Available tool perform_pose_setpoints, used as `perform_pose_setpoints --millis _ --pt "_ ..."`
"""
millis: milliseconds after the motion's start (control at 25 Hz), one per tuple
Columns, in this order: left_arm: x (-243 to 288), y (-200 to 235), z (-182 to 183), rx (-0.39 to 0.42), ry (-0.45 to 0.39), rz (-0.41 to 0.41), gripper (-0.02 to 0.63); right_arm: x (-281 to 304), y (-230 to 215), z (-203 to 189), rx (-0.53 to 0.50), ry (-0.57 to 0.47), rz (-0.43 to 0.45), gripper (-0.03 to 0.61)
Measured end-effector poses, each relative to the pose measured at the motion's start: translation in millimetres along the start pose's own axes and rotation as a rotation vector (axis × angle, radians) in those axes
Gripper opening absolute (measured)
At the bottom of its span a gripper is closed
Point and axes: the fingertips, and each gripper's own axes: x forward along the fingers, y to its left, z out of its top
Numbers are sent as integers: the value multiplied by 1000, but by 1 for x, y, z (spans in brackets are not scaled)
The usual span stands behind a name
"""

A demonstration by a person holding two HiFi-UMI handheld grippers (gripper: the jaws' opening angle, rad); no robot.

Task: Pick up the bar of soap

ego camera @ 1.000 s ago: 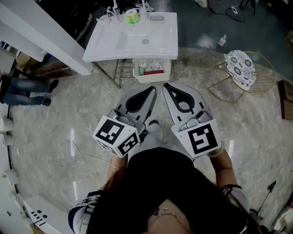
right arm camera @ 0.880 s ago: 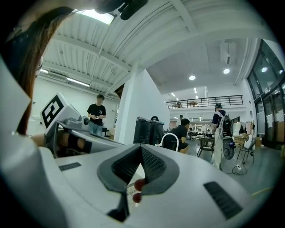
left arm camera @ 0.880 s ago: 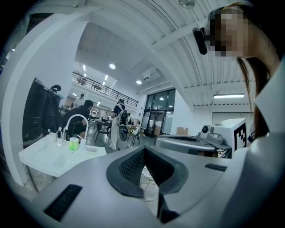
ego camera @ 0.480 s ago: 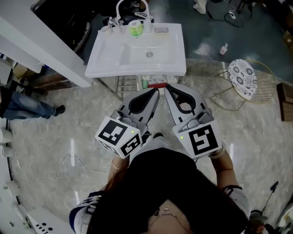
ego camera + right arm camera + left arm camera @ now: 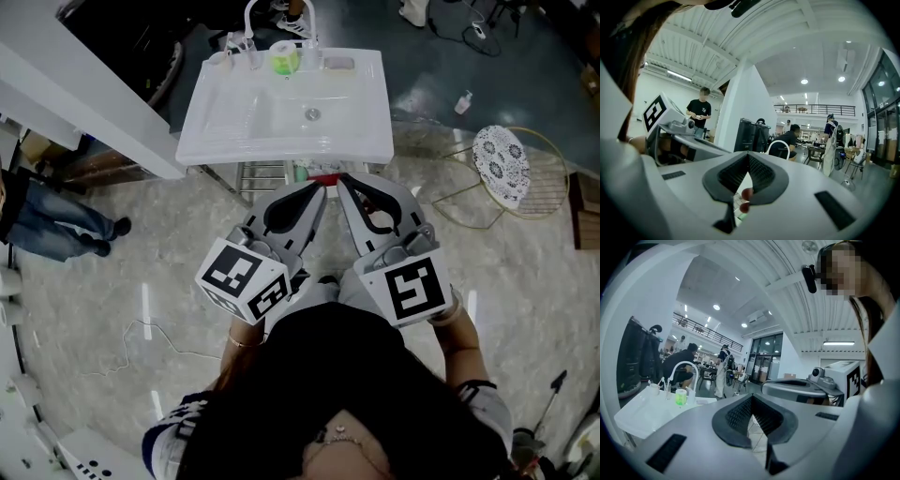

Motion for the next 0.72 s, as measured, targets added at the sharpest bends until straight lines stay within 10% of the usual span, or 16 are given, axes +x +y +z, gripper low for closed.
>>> perform_pose_setpoints --millis 720 --pt "96 56 10 1 23 16 6 62 -86 -29 3 27 19 6"
